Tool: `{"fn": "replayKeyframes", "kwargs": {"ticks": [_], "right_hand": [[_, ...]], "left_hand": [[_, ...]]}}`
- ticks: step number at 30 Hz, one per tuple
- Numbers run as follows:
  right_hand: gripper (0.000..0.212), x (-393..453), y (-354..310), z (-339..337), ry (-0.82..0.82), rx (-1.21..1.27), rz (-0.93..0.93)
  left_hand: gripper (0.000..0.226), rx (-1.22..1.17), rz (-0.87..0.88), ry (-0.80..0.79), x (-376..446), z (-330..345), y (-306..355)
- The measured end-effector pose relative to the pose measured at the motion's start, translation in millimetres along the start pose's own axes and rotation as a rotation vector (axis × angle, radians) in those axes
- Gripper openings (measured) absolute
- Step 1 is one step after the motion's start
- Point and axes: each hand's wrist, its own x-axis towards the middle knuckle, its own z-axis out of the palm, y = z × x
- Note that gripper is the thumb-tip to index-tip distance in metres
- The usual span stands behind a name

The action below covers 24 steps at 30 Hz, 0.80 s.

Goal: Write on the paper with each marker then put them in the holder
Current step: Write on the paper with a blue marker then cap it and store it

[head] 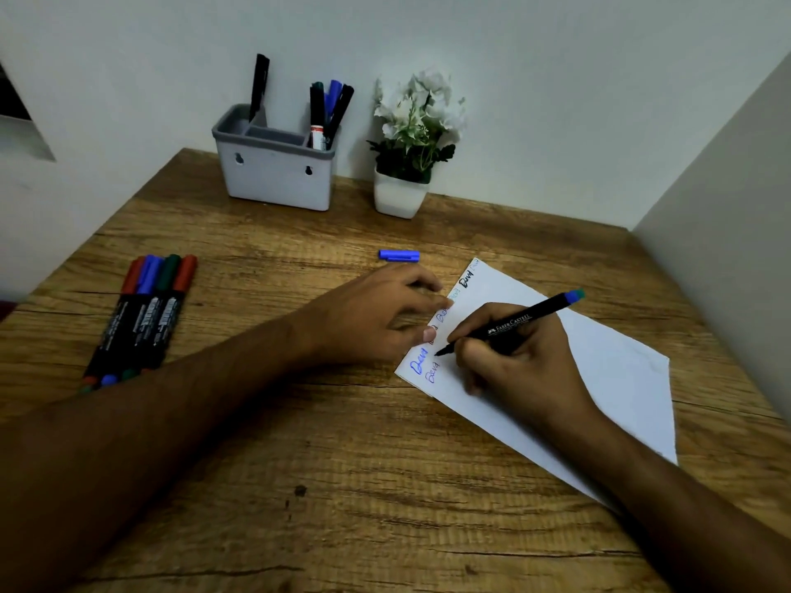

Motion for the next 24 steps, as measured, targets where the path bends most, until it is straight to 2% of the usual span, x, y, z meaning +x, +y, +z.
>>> {"fn": "replayKeyframes", "kwargs": {"ticks": [5, 8, 17, 22, 24], "right_hand": [[0.019, 7.7, -6.9, -6.7, -0.063, 0.131, 0.070], [0.018, 13.1, -10.2, -12.7, -0.072, 0.114, 0.047], [0.010, 56.9, -17.5, -11.0, 0.051, 0.096, -0.030], [0.009, 80.8, -12.9, -3.6, 0.121, 0.089, -0.050], [0.012, 84.5, -10.6, -3.3, 0.128, 0.074, -0.071]], "left_hand": [[0.057, -0.002, 0.009, 0.010, 3.3, -2.1, -0.8], [0.056, 0.002, -0.014, 0.041, 5.7, -4.8, 0.6], [0.041, 0.143, -0.184, 0.305, 35.7, -32.7, -4.1], [0.013, 0.183, -0.327, 0.254, 53.3, -26.7, -11.6], [0.014, 0.173, -0.325, 0.222, 56.0, -23.6, -12.8]]}}
